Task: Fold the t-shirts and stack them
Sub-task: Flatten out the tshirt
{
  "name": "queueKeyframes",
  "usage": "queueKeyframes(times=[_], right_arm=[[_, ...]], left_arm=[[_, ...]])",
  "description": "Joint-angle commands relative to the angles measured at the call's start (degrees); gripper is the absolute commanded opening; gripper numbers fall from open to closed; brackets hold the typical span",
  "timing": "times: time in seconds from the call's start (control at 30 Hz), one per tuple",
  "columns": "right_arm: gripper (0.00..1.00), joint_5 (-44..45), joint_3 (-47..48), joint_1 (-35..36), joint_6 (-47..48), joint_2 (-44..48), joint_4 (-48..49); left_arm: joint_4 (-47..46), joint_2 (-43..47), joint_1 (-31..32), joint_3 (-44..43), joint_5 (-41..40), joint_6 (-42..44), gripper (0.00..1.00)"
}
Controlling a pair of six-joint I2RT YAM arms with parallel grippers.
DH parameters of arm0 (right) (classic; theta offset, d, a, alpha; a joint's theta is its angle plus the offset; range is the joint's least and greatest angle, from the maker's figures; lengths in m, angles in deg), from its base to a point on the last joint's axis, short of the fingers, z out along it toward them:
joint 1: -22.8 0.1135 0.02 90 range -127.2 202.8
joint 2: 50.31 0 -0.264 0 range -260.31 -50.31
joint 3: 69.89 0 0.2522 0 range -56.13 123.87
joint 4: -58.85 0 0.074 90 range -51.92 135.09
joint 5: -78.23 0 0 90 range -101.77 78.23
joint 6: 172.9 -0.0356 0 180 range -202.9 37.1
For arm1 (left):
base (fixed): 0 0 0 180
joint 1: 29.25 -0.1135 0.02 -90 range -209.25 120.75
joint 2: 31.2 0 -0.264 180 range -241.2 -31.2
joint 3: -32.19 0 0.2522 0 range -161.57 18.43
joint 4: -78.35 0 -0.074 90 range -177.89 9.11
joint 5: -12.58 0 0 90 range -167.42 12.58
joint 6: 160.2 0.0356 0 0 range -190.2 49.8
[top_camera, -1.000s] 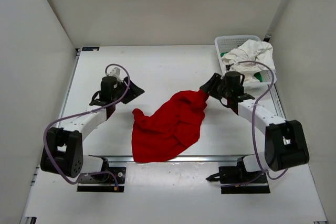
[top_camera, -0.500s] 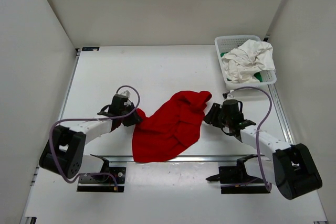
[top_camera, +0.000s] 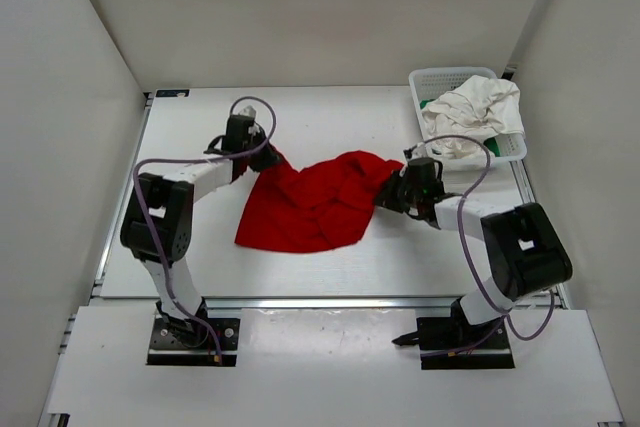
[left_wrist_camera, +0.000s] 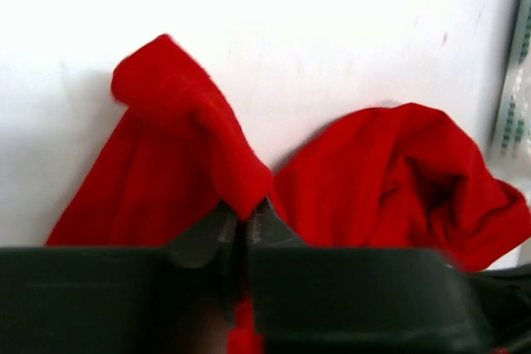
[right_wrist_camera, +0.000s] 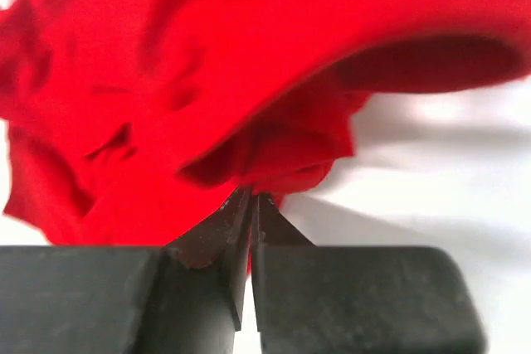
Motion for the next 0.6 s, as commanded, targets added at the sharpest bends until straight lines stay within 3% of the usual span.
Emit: queueKeyframes(times=[0.0,0.07,0.13,0.17,0.27,0.37,0.4,0.43,0.47,0.57], right_arm=[[0.04,0.0,8.66,-1.56,0.12,-2.03,3.43],[0.1,0.0,10.6,-2.18,-0.15,-2.3,2.82],[0.17,1.05,10.96,-2.62,-0.59,-1.25,2.12],[0.24,1.05,11.05,-2.79,-0.85,-0.29,2.03],[0.36,2.28,8.52,-2.18,0.02,4.01,-0.16],[0.36,4.47,4.47,-0.34,0.55,9.56,-0.87],[0.3,4.74,1.85,0.45,0.55,11.31,-0.96],[0.25,4.4,0.43,1.15,0.38,12.11,0.26],[0.24,4.39,-2.02,2.29,0.03,14.03,0.79],[0.24,4.04,-6.43,5.02,-0.24,16.33,1.41]], left_arm=[[4.91,-1.88,-3.8,-10.22,0.27,1.32,0.23],[6.94,-1.63,-5.13,-12.08,0.11,3.59,0.54],[6.51,0.3,-7.23,-10.34,0.1,3.52,0.95],[5.98,2.4,-7.67,-7.55,1.67,3.52,0.98],[3.87,10.63,-8.91,1.93,3.79,3.17,0.98],[0.89,18.66,-9.61,14.96,3.36,1.59,0.97],[0.88,22.85,-10.13,20.03,2.66,1.06,0.89],[0.53,24.98,-11.18,22.34,1.35,0.36,0.68],[1.14,28.22,-11.37,26.45,0.11,-0.26,0.56],[3.24,35.1,-11.64,32.89,-4.36,-0.35,0.48]])
